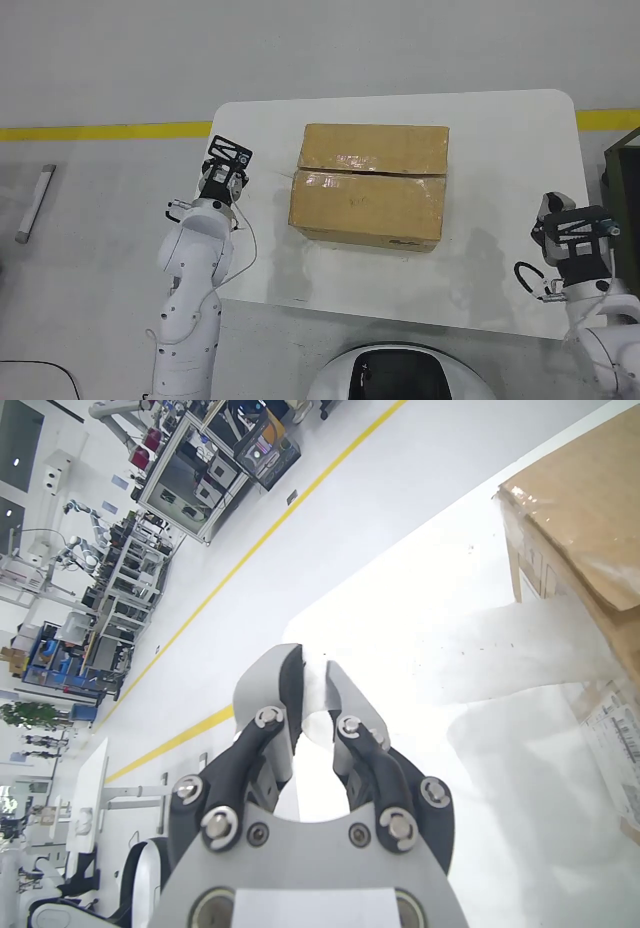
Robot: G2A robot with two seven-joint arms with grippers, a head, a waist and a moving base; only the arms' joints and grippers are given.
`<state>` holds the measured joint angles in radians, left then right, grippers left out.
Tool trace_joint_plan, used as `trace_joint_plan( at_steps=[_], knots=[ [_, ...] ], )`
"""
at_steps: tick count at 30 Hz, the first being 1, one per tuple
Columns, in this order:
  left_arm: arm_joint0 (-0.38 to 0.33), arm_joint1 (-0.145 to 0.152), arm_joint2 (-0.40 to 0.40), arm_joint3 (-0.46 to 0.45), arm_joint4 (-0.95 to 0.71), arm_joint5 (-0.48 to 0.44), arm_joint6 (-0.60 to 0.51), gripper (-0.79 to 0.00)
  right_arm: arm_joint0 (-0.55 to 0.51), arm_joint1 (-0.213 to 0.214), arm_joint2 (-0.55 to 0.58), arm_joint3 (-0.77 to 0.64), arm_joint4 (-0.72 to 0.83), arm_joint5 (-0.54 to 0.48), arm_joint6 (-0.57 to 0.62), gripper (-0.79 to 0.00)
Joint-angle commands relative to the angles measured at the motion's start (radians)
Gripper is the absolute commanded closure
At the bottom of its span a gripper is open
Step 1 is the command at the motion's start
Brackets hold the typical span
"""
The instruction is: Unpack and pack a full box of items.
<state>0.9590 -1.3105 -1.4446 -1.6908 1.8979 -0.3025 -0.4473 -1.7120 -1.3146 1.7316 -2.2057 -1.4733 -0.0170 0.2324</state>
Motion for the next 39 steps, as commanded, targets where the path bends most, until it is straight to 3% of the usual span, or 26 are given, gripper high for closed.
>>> trace_joint_plan(
  at_steps=[1,9,18,27,32,39],
  knots=[
    [0.005,0.003,-0.005,-0.008,0.005,-0.019,-0.001,-0.785,0.022,0.000,-0.007,-0.016,0.039,-0.012,0.004,0.000],
    [0.022,0.014,-0.022,-0.015,0.040,-0.075,0.005,-0.785,0.131,0.002,-0.097,-0.032,0.164,-0.128,0.046,0.000],
    [0.047,0.030,-0.067,-0.046,0.076,-0.137,0.001,-0.785,0.160,0.013,-0.227,0.007,0.078,-0.300,0.157,0.000],
    [0.042,0.033,-0.070,-0.131,0.004,-0.157,0.007,-0.785,0.151,0.018,-0.231,0.007,0.051,-0.273,0.204,0.000],
    [-0.011,0.018,0.032,-0.177,-0.124,-0.151,0.022,-0.785,0.135,0.019,-0.174,-0.016,0.058,-0.181,0.189,0.000],
    [-0.105,-0.018,0.290,-0.186,-0.275,-0.156,0.032,-0.785,0.063,0.022,-0.051,-0.048,0.060,-0.095,0.178,0.000]
  ],
)
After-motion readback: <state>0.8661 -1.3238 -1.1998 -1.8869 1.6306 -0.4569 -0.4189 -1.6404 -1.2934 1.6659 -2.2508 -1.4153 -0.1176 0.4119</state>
